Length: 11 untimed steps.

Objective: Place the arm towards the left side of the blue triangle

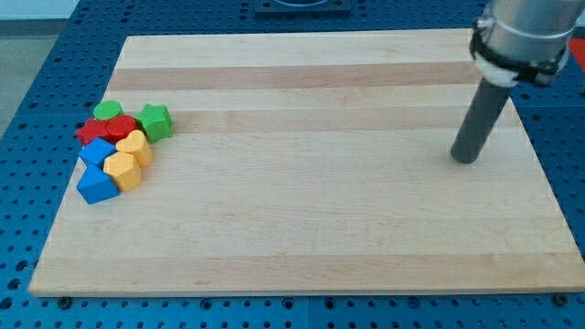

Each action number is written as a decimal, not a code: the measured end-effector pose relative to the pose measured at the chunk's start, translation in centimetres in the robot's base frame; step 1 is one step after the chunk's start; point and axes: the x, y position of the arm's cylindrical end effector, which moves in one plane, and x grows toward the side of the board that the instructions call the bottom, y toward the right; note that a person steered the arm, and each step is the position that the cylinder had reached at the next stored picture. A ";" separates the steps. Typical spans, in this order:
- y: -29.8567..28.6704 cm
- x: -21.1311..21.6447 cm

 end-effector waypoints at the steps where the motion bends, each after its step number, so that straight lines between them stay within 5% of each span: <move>1: -6.6 1.8; 3: -22.7 8.6; 7: -49.1 8.0; 11: -49.2 4.8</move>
